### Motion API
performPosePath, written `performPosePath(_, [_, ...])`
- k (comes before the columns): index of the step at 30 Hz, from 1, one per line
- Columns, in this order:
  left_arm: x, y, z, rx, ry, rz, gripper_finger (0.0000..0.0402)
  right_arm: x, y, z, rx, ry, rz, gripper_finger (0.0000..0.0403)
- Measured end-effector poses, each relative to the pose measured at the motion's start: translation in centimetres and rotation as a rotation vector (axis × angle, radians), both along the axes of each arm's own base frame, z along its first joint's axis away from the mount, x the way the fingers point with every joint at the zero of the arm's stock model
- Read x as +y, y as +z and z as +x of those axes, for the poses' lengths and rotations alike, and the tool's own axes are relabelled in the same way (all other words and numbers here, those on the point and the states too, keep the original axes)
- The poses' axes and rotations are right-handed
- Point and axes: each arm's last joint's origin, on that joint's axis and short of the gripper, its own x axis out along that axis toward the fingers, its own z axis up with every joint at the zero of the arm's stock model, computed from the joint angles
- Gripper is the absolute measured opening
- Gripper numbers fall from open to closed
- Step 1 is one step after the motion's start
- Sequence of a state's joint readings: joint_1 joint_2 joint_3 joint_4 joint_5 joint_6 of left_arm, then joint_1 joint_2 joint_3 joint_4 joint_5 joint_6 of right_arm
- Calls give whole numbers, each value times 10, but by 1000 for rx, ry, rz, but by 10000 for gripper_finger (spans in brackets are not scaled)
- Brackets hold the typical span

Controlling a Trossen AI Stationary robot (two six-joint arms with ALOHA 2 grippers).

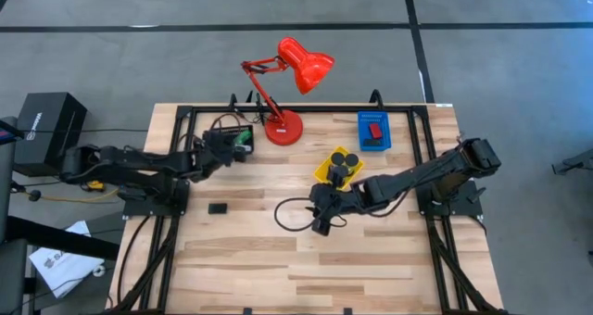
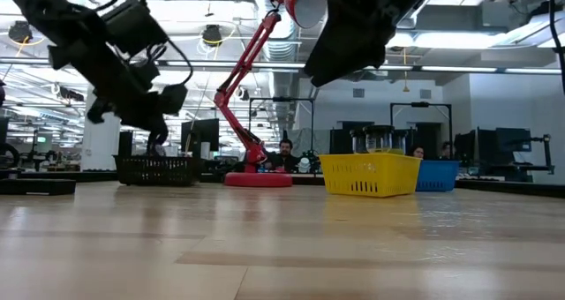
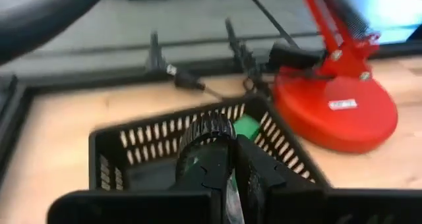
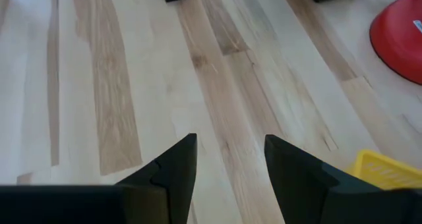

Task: Pick & Place Office items
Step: Put the black wrist watch into the black bin

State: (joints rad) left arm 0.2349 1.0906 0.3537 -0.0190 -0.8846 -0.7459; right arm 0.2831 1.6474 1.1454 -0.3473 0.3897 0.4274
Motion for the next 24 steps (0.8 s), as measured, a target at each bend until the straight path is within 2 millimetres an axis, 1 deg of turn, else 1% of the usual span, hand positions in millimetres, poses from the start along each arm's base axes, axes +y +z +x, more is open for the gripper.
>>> performPosePath(3, [3,-7,-6,-42,-6,-68,12,-3,0,1,-4,-10,1,168])
performPosePath(6, [5,-11,-9,-30,7,-79,12,-6,0,2,-5,-19,2,168])
performPosePath(13, [6,-11,-10,-32,13,-80,12,-8,1,3,-18,-35,15,168])
performPosePath(15, [7,-11,-10,-9,0,-72,15,-7,2,4,-28,-36,19,168])
performPosePath(19, [7,-11,-10,56,-36,-50,35,-7,3,5,-46,-36,24,168])
performPosePath(24, [7,-11,-10,78,-35,-35,81,-7,3,5,-45,-35,24,168])
